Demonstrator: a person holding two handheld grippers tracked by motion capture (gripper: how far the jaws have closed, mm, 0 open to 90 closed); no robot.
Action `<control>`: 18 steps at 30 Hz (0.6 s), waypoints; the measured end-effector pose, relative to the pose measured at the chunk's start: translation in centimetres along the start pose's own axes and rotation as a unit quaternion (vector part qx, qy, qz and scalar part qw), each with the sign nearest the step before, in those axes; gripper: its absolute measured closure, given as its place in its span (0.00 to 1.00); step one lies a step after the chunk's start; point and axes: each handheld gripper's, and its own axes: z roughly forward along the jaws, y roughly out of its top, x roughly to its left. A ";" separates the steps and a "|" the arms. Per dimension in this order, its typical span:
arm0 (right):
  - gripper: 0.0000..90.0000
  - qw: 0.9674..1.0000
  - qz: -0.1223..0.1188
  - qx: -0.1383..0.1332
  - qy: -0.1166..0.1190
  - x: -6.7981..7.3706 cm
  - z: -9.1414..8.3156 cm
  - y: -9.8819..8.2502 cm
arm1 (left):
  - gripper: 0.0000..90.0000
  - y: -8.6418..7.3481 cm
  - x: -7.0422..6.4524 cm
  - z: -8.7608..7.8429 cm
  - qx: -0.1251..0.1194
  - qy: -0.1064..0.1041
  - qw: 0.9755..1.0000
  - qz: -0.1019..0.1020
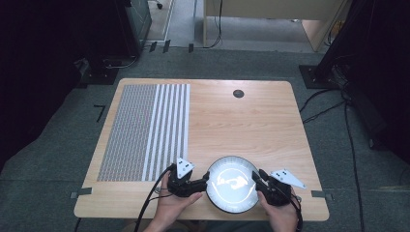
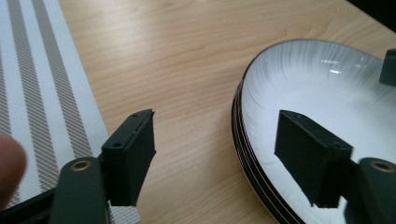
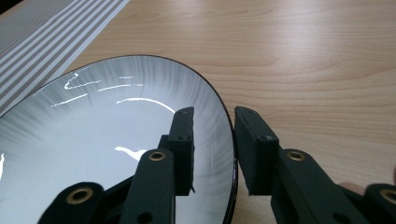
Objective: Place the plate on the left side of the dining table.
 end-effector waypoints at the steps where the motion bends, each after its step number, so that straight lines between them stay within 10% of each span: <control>1: 0.82 1.000 0.014 0.000 -0.002 -0.2 -0.1 -0.1 | 0.39 -0.2 -0.1 0.2 0.002 0.001 1.000 0.002; 11: 0.95 0.998 0.053 -0.015 -0.012 -0.4 -0.4 -0.6 | 0.59 -1.1 -1.2 1.4 0.020 -0.023 0.999 0.024; 18: 0.94 0.999 0.034 -0.017 -0.034 0.2 -0.2 -0.6 | 0.65 -1.2 -1.8 1.7 0.022 -0.034 0.999 0.036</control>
